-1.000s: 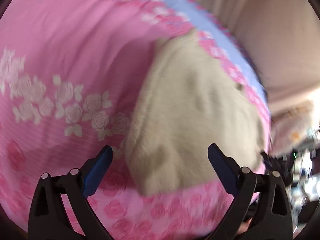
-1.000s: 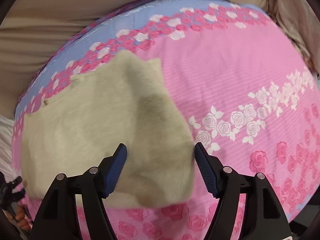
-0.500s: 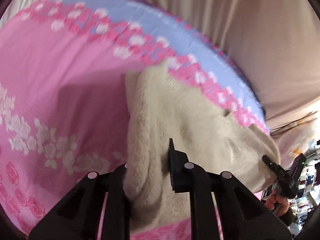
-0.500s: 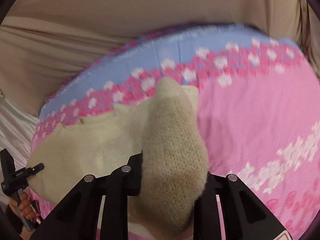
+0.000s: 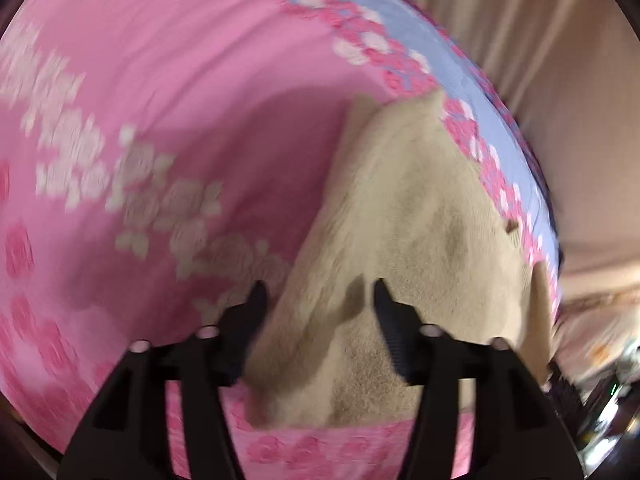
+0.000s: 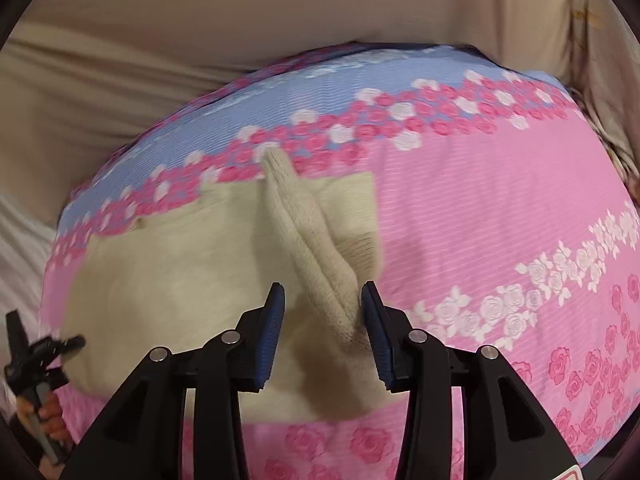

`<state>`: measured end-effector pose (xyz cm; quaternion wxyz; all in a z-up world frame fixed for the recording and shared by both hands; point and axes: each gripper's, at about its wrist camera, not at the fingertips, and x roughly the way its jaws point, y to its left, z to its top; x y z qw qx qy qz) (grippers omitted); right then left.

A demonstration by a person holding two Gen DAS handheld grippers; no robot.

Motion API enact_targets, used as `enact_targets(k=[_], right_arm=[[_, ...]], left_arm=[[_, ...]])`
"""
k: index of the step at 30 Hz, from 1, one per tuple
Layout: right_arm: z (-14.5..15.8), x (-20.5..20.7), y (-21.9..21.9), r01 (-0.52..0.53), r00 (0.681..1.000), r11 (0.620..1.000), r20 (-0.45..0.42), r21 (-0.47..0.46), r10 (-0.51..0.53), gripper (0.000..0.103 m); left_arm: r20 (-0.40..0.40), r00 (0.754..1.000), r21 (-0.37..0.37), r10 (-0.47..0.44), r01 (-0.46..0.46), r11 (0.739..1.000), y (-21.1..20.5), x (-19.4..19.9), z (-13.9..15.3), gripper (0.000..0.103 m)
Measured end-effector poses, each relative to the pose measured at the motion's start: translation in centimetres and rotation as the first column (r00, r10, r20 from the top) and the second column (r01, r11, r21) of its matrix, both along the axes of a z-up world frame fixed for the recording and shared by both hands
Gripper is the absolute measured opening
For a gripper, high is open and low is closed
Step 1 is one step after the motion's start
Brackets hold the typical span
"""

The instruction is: Fold small clothes

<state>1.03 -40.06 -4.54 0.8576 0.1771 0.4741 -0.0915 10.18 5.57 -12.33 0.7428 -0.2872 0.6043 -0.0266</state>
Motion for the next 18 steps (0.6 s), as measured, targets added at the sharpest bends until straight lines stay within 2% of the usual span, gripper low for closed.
enact_targets(k=[4, 8, 9, 11, 13, 15, 16, 17, 18], right_arm=[[0.8, 1.1, 2.3, -0.037, 0.999, 0.996, 0.035, -0.079, 0.040, 0.035], [-0.7, 2.0, 0.7, 0.004, 0.999, 0.973, -0.044, -0.230, -0.015, 0.034], [-0.2, 1.8, 0.6, -0.006, 1.000, 0.971, -0.025, -0.239, 0.000, 0.034], [0.4, 1.7, 0.8, -0.057, 0.998, 0.982, -0.001, -0.180, 0.057, 0.034], [-0.7, 2.7, 0.9, -0.104, 0.994, 0.986, -0.033, -0.131, 0.101, 0.032], [-3.4, 4.1, -0.2, -0.086, 0.991, 0.986, -0.113, -0.140, 0.070, 0.032], [-4.8, 4.6, -1.1, -0.053, 0.986, 0.988, -0.167, -0.144, 0.029, 0.024], [-5.3, 4.7, -1.9, -0.012, 0.981, 0.990, -0.193, -0.141, -0.015, 0.021], [-4.8, 4.3, -2.1, 0.013, 0.986, 0.994, -0.166, -0.113, -0.032, 0.021]], left_arm=[[-0.050, 0.998, -0.028, 0.032, -0.033, 0.999, -0.5, -0.8, -1.3, 0.072], [-0.039, 0.999, 0.049, -0.032, 0.034, 0.998, -1.9, -0.5, -1.0, 0.075], [-0.041, 0.998, 0.060, -0.038, 0.041, 0.997, -1.9, -0.5, -1.0, 0.075], [-0.037, 0.999, 0.058, -0.035, 0.037, 0.998, -1.6, -0.7, -1.1, 0.075], [-0.028, 0.999, 0.054, -0.024, 0.026, 0.998, -1.6, -0.7, -1.2, 0.077], [-0.028, 0.999, 0.058, -0.029, 0.031, 0.998, -1.8, -0.8, -1.2, 0.081], [-0.032, 0.999, 0.061, -0.038, 0.040, 0.997, -2.0, -0.6, -1.3, 0.083], [-0.043, 0.998, 0.063, -0.043, 0.046, 0.997, -2.1, -0.5, -1.3, 0.083], [-0.054, 0.998, 0.058, -0.043, 0.046, 0.997, -2.1, -0.4, -1.3, 0.083]])
